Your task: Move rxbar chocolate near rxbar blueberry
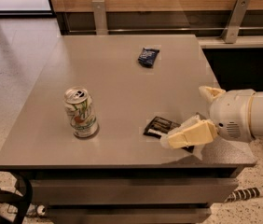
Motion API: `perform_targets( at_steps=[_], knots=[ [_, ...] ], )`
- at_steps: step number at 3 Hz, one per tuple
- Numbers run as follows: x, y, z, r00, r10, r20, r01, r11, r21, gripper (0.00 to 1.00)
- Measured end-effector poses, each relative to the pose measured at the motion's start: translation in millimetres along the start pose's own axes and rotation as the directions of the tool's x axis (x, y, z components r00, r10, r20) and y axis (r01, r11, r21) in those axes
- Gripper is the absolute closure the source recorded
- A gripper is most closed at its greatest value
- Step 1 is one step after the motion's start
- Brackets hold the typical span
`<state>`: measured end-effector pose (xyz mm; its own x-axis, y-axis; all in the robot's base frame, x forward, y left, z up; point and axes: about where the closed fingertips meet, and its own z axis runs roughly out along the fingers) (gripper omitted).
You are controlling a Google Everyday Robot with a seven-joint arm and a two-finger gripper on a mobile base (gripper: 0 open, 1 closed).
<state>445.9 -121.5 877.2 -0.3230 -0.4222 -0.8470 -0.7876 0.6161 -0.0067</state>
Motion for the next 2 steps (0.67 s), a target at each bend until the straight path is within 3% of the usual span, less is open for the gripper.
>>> perform_targets(
  at_steps=[2],
  knots=[
    [10.2,6.7,16.8,0.998,0.016,0.062,-0.015,0.9998,-0.012,0.0]
  ],
)
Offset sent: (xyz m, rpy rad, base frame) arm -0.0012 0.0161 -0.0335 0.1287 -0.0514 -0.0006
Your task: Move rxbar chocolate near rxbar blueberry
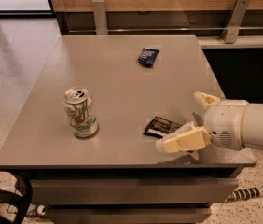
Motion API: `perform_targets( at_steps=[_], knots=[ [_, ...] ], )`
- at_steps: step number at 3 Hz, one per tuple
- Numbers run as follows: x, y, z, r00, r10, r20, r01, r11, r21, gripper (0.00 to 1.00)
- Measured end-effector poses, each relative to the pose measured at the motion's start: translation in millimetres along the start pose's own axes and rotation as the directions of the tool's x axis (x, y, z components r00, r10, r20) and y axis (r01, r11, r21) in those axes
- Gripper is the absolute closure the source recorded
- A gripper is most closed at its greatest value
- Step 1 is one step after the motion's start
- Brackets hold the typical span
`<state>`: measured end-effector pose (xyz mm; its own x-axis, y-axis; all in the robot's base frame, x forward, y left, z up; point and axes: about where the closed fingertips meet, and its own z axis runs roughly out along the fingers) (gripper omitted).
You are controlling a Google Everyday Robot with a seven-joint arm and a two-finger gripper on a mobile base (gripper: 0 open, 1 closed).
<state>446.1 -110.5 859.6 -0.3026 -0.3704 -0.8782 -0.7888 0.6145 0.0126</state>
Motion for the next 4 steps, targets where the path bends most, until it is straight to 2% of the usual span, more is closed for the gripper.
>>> perform_targets(
  at_steps=[2,4],
  knots=[
    [9.6,6.3,10.5,0.996,-0.002,0.085,0.001,1.0,0.002,0.0],
    [23.4,4.1,21.4,0.997,-0.019,0.073,0.015,0.9987,0.049,0.0]
  ],
)
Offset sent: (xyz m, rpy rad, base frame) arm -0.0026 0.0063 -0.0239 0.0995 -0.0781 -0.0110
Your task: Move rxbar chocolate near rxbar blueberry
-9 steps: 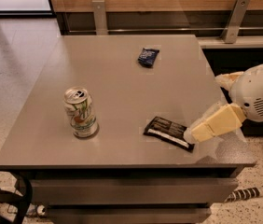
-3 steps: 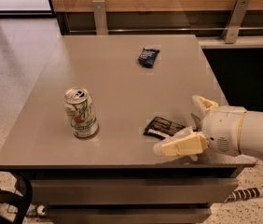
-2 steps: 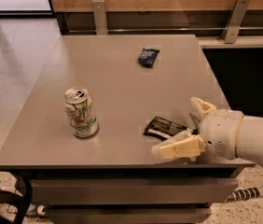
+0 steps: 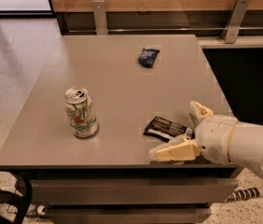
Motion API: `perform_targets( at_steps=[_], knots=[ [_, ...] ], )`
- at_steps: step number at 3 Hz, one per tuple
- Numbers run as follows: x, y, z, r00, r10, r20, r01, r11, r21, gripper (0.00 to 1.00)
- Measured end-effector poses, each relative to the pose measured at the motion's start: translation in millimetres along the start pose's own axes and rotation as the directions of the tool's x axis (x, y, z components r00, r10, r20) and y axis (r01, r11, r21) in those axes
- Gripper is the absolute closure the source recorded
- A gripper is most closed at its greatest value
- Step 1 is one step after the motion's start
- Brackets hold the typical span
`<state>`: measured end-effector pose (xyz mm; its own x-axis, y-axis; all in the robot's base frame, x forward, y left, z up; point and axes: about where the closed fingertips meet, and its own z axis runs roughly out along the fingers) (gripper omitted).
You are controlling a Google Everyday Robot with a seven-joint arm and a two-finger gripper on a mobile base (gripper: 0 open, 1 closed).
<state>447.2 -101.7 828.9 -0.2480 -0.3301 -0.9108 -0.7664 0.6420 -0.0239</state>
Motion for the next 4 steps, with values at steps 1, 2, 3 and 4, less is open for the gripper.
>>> perform_targets(
  at_steps=[1,2,3,4],
  knots=[
    [14.5,0.5,7.7,1.0,0.003,-0.018,-0.003,0.9995,0.031,0.0],
    [20.1,0.8,11.2,1.0,0.006,-0.024,-0.005,0.9991,0.042,0.0],
    [23.6,4.1,17.0,1.0,0.012,-0.019,-0.011,0.9989,0.045,0.25],
    [22.7,4.1,16.6,1.0,0.012,-0.019,-0.011,0.9989,0.045,0.49]
  ],
)
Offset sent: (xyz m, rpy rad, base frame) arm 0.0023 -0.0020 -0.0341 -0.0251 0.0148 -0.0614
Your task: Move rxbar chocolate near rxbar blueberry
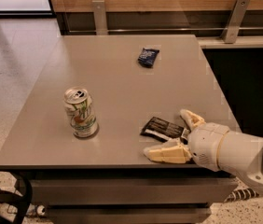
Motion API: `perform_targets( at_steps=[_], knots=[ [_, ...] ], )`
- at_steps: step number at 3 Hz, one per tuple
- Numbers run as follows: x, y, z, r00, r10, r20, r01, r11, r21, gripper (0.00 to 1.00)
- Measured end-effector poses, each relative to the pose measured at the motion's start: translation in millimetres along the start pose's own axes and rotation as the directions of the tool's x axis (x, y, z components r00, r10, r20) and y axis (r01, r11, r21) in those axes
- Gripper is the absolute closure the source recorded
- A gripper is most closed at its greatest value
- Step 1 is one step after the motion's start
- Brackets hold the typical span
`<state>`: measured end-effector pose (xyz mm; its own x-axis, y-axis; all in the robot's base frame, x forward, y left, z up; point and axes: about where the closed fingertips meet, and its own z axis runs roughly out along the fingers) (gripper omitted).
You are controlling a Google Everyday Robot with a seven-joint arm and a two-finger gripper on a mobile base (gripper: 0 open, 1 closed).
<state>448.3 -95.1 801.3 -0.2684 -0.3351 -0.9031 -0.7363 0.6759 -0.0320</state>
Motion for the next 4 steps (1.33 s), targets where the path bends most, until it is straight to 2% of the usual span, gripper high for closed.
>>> perform_targets(
  at_steps=[2,3,4],
  knots=[
    [-6.8,-0.2,-3.2,1.0,0.0,0.0,0.0,1.0,0.0,0.96],
    [-7.5,-0.1,-3.4,1.0,0.0,0.0,0.0,1.0,0.0,1.0],
    [-10.9,-7.4,-6.4,1.0,-0.01,-0.007,0.01,0.9999,0.008,1.0]
  ],
)
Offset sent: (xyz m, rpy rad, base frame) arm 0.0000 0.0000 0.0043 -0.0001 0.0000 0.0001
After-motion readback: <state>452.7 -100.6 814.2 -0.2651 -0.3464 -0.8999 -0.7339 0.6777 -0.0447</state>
